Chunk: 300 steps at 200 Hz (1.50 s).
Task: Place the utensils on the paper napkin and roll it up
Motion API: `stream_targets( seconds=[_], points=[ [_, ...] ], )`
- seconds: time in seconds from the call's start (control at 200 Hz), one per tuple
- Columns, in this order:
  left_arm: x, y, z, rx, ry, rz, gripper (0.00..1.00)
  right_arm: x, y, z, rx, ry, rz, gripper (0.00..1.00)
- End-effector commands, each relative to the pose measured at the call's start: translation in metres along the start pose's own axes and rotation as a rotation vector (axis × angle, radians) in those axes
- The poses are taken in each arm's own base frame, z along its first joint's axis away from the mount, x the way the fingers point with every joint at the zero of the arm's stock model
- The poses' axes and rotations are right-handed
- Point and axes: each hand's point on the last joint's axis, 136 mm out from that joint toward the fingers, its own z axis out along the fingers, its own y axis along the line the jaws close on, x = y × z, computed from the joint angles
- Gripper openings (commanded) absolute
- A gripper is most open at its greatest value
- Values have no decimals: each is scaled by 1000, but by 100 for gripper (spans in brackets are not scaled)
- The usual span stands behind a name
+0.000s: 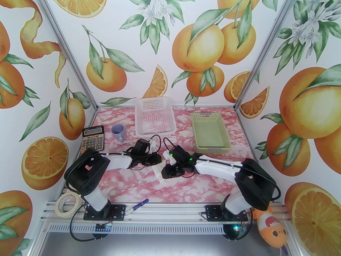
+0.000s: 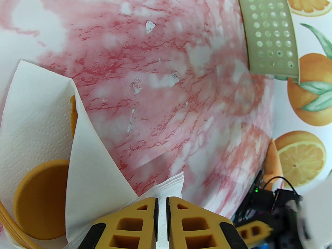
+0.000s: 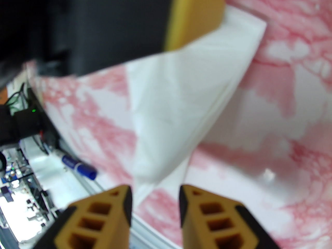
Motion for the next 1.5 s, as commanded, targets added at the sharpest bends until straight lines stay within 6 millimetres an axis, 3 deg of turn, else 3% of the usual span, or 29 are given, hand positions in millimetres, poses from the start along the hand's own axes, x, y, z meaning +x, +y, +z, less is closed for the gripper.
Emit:
stream_targets(
  seconds=[0.0,0.135,0.38,0.65,0.785,1.181,1.361,1.496],
  points=[
    [8,21,6,-75,19,5,16,1,12,-4,-31,-2,-4,37],
    [8,21,6,-75,18,10,16,-4,28,8,-82,-3,-20,26],
    [8,21,5,-72,18,10,16,-8,15,33,-38,20,-14,24],
    [8,19,6,-65,19,12,16,14,-11,46,36,99,10,22],
    [7,18,6,-65,20,12,16,24,-20,50,55,115,29,14],
    [6,14,4,-57,17,16,16,47,-42,56,91,147,80,8],
    [-5,-3,-8,-15,-9,30,18,60,-56,58,122,168,109,5],
    [-20,-19,-32,5,-57,52,18,65,-62,61,130,173,118,4]
  ],
)
